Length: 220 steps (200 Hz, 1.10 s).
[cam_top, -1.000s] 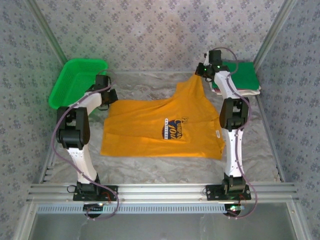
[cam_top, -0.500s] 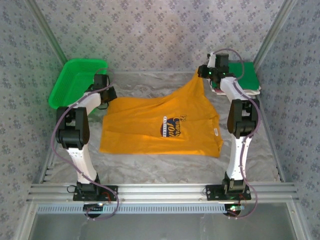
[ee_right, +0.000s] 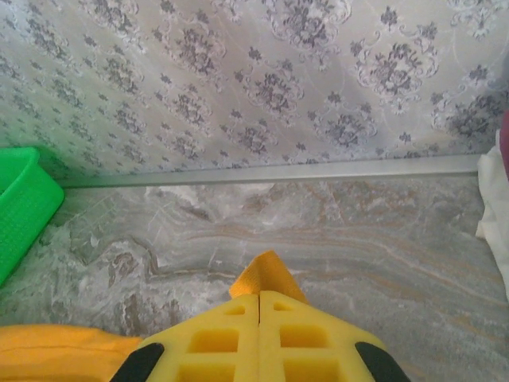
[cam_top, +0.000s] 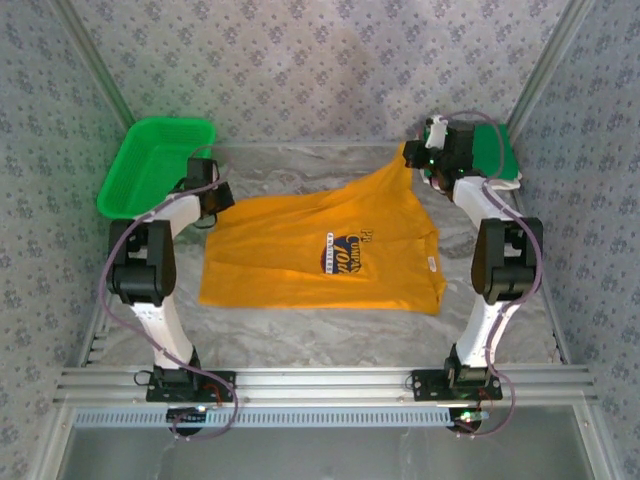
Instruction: Fold and stack the t-shirts
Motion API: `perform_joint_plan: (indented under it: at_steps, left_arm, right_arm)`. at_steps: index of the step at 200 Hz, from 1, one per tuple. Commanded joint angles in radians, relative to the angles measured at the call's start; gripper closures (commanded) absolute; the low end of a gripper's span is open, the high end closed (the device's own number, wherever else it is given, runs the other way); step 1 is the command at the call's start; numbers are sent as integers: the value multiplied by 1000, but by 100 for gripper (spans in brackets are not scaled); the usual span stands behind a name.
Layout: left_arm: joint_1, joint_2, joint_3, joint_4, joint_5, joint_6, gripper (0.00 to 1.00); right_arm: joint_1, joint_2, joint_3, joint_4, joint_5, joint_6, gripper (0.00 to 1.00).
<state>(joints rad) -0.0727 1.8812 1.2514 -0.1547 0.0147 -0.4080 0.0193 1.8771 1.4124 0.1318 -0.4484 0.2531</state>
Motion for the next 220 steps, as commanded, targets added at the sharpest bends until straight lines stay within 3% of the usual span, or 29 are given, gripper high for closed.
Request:
perform_joint_plan:
  at_steps: [1, 50, 113, 220]
  left_arm:
    - [7, -82, -9, 13, 9, 11, 100]
    - [9, -175, -131, 73, -2, -1, 100]
    - [19, -256, -287, 120, 3, -28, 100]
    - [50, -334, -340, 8, 11, -5, 100]
  right_arm:
    - [-2, -90, -47, 30, -16, -10, 100]
    - [-2, -275, -211, 53, 1, -15, 100]
    - [21, -609, -593, 107, 70, 16, 100]
    - [21, -794, -733, -7, 130, 2, 100]
